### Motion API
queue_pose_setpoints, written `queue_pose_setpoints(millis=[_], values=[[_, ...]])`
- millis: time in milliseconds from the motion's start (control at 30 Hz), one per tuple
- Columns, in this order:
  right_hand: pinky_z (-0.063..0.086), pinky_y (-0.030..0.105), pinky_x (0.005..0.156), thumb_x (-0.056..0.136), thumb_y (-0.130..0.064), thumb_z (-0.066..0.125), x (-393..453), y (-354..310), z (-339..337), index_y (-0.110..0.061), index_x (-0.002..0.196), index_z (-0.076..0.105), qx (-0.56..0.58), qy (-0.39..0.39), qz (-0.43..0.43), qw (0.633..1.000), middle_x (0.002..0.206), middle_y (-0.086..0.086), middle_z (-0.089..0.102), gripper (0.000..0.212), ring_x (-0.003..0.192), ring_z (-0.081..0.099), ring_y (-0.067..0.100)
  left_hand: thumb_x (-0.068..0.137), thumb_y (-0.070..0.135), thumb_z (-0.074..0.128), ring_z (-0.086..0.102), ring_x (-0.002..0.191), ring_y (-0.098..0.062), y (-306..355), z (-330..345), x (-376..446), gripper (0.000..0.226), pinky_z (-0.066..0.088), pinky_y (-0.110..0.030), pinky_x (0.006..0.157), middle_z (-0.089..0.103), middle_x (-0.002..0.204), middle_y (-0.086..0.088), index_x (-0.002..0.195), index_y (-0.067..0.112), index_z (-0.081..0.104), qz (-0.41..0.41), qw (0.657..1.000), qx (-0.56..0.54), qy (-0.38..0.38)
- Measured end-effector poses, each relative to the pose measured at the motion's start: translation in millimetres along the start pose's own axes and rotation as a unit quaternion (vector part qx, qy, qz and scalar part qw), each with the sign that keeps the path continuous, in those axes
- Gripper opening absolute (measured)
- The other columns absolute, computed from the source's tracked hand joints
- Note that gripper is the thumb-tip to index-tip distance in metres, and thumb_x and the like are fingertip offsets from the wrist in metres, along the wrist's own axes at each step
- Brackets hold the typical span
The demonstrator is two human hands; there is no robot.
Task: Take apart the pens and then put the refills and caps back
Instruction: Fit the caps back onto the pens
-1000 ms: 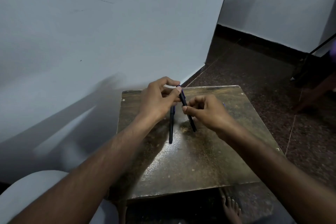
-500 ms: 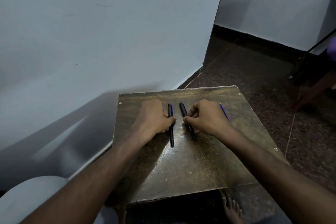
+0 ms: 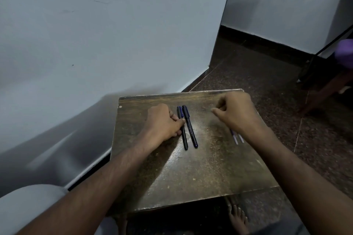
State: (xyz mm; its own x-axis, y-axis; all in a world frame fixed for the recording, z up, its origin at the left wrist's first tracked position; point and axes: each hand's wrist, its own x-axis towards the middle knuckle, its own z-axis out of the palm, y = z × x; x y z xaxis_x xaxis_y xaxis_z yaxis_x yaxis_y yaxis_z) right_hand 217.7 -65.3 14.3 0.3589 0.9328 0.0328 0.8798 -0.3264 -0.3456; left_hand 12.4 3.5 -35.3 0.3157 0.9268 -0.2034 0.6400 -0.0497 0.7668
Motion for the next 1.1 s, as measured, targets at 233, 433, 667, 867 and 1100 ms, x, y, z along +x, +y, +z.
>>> queue_pose_setpoints(millis=[233, 433, 667, 867, 1100], values=[[0.04, 0.03, 0.065, 0.098, -0.03, 0.073, -4, 22, 2, -0.016, 0.064, 0.045, -0.157, -0.096, 0.065, 0.981, 0.07, 0.002, 0.047, 0.046, 0.077, 0.056, 0.027, 0.091, 0.041, 0.086, 0.079, 0.059, -0.005, 2, 1, -2, 0.024, 0.061, -0.014, 0.057, 0.08, 0.062, 0.011, 0.078, 0.022, 0.081, 0.015, 1.0, 0.012, 0.004], [0.034, 0.025, 0.046, 0.099, -0.003, 0.066, -2, -5, 15, -0.011, 0.065, 0.049, -0.158, -0.128, 0.041, 0.978, 0.067, 0.004, 0.054, 0.038, 0.064, 0.054, 0.021, 0.087, 0.039, 0.091, 0.079, 0.057, -0.005, 3, 4, -2, 0.025, 0.066, -0.022, 0.062, 0.079, 0.061, 0.012, 0.072, 0.025, 0.076, 0.019, 1.0, 0.019, 0.003], [0.042, 0.028, 0.056, 0.103, -0.011, 0.067, -5, -31, 37, -0.013, 0.081, 0.055, -0.073, -0.084, -0.004, 0.994, 0.081, 0.004, 0.054, 0.026, 0.068, 0.053, 0.017, 0.087, 0.036, 0.091, 0.079, 0.057, -0.005, 7, 3, -4, 0.025, 0.07, -0.032, 0.071, 0.079, 0.061, 0.01, 0.074, 0.022, 0.075, 0.021, 0.999, 0.025, 0.009], [0.06, 0.039, 0.075, 0.103, -0.022, 0.07, -7, -31, 36, -0.006, 0.097, 0.073, -0.059, -0.092, -0.023, 0.994, 0.093, 0.01, 0.072, 0.018, 0.09, 0.073, 0.028, 0.094, 0.034, 0.086, 0.08, 0.06, -0.006, 9, 5, -7, 0.022, 0.07, -0.031, 0.072, 0.081, 0.064, 0.007, 0.076, 0.024, 0.076, 0.038, 0.999, 0.028, 0.01], [0.052, 0.038, 0.105, 0.113, -0.032, 0.051, 5, -1, 35, -0.013, 0.124, 0.069, 0.008, 0.009, -0.024, 1.0, 0.131, 0.011, 0.062, 0.028, 0.119, 0.057, 0.023, 0.106, 0.038, 0.066, 0.067, 0.12, -0.019, -3, -1, -8, 0.029, 0.057, -0.041, 0.108, 0.072, 0.129, -0.002, 0.131, 0.025, 0.07, 0.138, 0.968, 0.187, 0.09]])
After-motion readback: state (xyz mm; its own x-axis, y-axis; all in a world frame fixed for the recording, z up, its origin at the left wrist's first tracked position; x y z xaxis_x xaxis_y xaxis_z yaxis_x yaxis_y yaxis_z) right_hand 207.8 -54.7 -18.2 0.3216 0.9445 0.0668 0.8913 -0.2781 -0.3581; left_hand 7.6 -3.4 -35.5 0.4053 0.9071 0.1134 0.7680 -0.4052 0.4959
